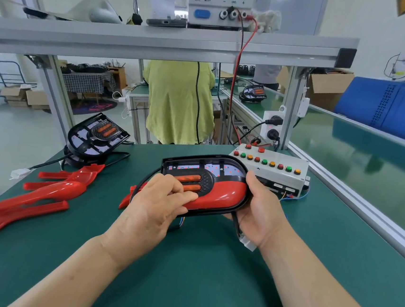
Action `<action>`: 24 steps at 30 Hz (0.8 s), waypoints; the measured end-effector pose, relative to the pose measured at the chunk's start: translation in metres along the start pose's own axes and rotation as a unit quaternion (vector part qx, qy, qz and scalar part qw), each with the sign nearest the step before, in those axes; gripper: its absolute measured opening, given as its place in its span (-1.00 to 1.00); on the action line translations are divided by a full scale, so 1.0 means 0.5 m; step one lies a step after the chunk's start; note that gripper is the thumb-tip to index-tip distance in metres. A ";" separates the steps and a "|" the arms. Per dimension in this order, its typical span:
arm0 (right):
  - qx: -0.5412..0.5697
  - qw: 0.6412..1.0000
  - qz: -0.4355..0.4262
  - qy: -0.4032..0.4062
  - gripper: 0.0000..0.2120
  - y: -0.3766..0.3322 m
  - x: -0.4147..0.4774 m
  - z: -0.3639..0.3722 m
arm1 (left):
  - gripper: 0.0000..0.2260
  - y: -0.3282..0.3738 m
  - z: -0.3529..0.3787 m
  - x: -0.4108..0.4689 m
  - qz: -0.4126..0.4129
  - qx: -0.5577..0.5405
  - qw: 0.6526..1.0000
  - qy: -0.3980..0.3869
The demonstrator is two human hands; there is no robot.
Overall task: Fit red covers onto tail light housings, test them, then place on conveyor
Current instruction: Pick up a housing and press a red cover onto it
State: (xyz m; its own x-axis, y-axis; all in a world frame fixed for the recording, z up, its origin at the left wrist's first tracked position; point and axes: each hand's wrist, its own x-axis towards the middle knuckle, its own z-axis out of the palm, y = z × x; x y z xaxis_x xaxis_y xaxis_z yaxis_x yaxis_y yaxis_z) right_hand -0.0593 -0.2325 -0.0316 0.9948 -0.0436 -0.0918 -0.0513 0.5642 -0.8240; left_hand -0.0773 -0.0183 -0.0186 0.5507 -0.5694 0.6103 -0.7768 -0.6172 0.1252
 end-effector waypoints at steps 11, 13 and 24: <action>-0.029 0.997 -0.017 -0.065 -0.51 0.003 -0.003 0.000 | -0.73 -0.015 0.013 -0.006 -0.011 -0.029 0.999 -0.011; -0.033 0.997 -0.024 -0.067 -0.39 0.005 -0.004 0.002 | -0.73 -0.013 0.014 -0.006 -0.012 -0.032 0.999 -0.014; 0.002 1.000 0.030 -0.005 -0.51 0.003 0.005 -0.004 | -0.69 -0.015 -0.009 -0.004 0.004 -0.019 1.000 -0.004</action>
State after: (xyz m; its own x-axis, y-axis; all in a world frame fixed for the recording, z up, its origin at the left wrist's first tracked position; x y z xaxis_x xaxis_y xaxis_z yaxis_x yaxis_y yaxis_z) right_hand -0.0572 -0.2336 -0.0341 0.9908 -0.0002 -0.1355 -0.1113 0.5687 -0.8150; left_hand -0.0741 -0.0102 -0.0170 0.5471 -0.5786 0.6048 -0.7918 -0.5922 0.1498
